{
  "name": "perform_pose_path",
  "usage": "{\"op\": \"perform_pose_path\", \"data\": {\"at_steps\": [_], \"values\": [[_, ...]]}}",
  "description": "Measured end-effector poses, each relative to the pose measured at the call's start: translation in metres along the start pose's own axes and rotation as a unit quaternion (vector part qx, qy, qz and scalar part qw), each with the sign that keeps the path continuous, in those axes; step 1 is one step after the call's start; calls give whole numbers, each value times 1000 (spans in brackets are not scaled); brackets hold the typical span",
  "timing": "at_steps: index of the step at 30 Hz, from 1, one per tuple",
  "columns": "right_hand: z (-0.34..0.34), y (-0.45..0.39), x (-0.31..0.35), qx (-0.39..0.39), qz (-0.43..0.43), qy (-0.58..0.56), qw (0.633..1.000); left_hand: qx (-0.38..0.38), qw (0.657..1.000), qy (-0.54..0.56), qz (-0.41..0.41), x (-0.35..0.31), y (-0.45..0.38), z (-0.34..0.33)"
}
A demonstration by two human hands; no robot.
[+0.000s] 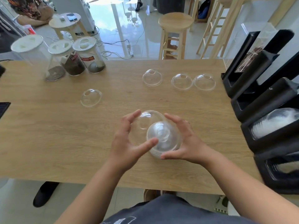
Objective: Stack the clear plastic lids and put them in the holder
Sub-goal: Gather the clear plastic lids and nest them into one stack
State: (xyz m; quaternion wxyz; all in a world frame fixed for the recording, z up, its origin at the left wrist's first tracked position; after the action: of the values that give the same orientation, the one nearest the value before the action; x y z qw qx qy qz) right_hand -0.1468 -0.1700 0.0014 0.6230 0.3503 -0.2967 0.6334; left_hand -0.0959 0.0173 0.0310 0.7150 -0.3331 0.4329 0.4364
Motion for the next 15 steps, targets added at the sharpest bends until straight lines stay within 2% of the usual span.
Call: {"op": "perform_pose_path", "data": {"at_steps": [2,6,12,15], "values": [[7,5,-9,4,-28,-18,999,25,998,-49,-22,-5,6,-14],[24,18,-36,-1,-86,-47,995,63,996,-68,-1,7,7,-39],[39,24,-72,-53,-126,-87,987,72,992,-99,9,19,2,-47],[50,18,-81,-106,-140,-89,980,79,989,-121,6,14,2,-45]]}}
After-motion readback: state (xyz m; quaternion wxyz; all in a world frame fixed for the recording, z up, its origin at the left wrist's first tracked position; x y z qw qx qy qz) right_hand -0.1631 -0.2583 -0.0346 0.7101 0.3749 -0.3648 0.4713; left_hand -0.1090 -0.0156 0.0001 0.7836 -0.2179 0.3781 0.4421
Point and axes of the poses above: each hand's wrist, its own y-axis away from the middle knuckle, its own z-axis out of the back of the hand, x = y × z, the point moved 6 cm from there along -y, towards the middle knuckle
